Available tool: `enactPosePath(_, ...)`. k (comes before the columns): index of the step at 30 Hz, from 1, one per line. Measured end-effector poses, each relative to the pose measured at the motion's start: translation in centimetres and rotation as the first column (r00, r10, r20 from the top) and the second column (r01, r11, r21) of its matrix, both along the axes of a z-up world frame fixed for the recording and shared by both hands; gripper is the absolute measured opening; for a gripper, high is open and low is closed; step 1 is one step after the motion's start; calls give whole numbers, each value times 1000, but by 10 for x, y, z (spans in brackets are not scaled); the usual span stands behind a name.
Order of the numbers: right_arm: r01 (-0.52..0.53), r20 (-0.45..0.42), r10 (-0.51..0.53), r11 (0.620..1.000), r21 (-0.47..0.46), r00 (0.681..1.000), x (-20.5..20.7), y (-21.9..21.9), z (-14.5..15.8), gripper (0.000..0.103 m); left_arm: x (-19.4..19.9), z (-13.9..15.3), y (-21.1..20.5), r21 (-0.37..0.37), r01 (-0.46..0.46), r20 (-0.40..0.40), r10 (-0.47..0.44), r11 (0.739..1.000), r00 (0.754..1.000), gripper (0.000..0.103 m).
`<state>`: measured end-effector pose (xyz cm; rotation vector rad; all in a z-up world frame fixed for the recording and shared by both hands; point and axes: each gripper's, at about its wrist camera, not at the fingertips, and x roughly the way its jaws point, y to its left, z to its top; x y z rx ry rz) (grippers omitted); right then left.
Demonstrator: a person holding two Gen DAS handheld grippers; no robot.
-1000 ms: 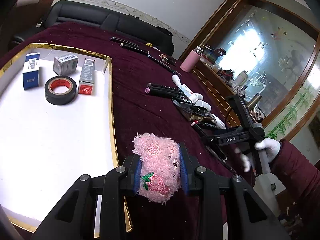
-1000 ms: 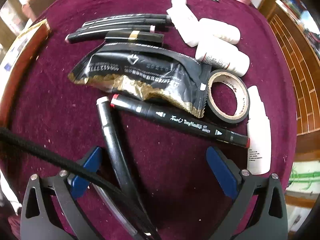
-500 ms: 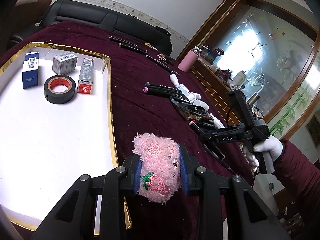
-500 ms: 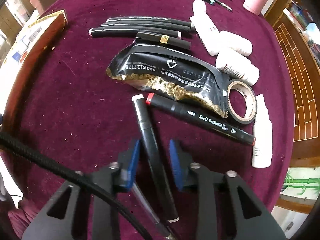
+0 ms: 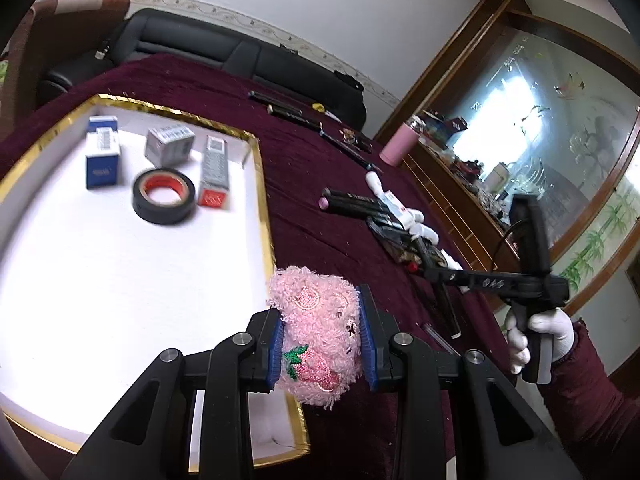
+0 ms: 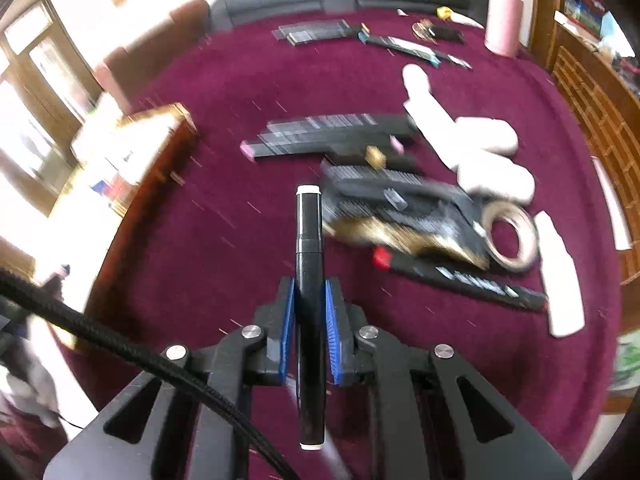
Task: Organize objects
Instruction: 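Carry the plush and marker into the tray and open both grippers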
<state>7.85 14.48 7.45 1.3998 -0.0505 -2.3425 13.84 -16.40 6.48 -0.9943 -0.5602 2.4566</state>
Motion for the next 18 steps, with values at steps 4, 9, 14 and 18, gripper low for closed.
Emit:
enactPosePath(4, -42, -28, 37, 980, -195, 999, -5, -27, 20, 12, -1, 14, -16, -26, -29, -39, 28, 999, 999, 26)
enactPosePath(9, -124, -24, 125, 913, -388, 992, -16, -72, 33, 13, -4, 38, -53, -86, -114, -92, 106, 990, 990, 26)
enactPosePath(14, -165, 30, 207, 853, -494, 978, -33, -127, 25, 13, -27, 45, -88, -219, -193, -99, 175, 957, 980, 26)
enactPosePath(18, -154, 112, 251, 828, -539, 961, -52, -171, 2, 13, -60, 32, -111, -291, -219, -41, 217, 931, 975, 26)
